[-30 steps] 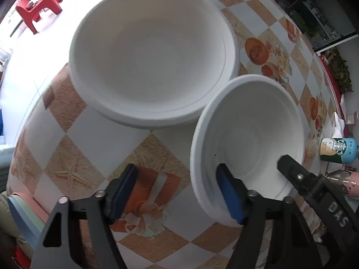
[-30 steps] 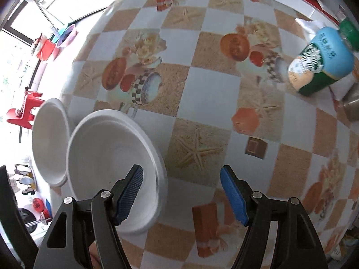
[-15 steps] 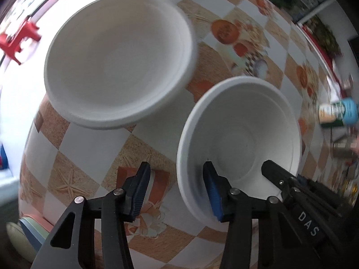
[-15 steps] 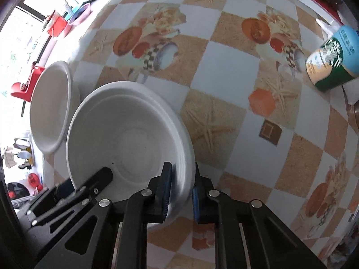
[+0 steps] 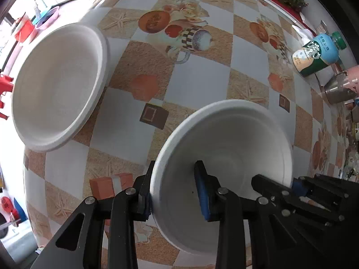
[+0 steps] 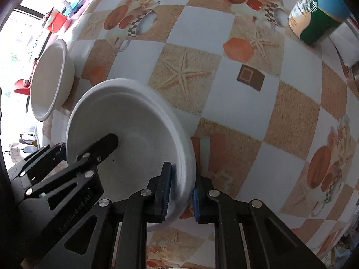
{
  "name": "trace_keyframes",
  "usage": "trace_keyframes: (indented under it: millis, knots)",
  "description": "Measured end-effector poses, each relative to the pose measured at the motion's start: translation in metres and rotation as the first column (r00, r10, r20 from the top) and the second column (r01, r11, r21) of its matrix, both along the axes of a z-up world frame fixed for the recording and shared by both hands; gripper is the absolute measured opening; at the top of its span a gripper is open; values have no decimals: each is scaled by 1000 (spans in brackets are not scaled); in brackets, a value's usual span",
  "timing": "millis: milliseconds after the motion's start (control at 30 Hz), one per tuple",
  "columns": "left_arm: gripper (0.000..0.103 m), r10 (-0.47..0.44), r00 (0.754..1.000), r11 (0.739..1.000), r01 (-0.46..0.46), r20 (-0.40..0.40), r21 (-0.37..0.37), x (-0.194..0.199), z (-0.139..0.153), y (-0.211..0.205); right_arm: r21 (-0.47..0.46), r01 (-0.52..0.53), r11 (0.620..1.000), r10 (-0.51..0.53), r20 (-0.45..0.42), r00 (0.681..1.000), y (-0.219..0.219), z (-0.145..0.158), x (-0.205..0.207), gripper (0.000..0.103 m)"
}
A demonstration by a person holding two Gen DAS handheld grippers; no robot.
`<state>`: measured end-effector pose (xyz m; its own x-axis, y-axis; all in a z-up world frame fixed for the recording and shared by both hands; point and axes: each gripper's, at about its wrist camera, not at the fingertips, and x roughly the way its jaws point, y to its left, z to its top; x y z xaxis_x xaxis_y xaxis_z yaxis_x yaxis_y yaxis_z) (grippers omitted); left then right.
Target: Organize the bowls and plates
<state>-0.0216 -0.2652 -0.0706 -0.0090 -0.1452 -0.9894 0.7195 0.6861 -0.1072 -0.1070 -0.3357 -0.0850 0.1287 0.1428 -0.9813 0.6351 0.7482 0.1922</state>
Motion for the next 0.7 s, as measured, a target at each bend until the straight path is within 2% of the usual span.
trace_keyframes:
  millis: [100,333,533,700]
  knots:
    - [35,-27,1000,1000,27,-5,7,-6,-1,-5,6,26,1000,-26,12,1000,6,-1,-14,18]
    - [35,-126,992,992,126,12,16,-61,4,-12,13,78,997,-78,16,997,14,1,-56,18]
    - [35,-170,985,985,170,4,-9,-92,24,-6,23,133,991,-134,33,990,4,18,-79,18]
    - [35,-191,982,981,191,4,-38,-99,38,-5,27,169,985,-170,52,984,4,39,-99,18]
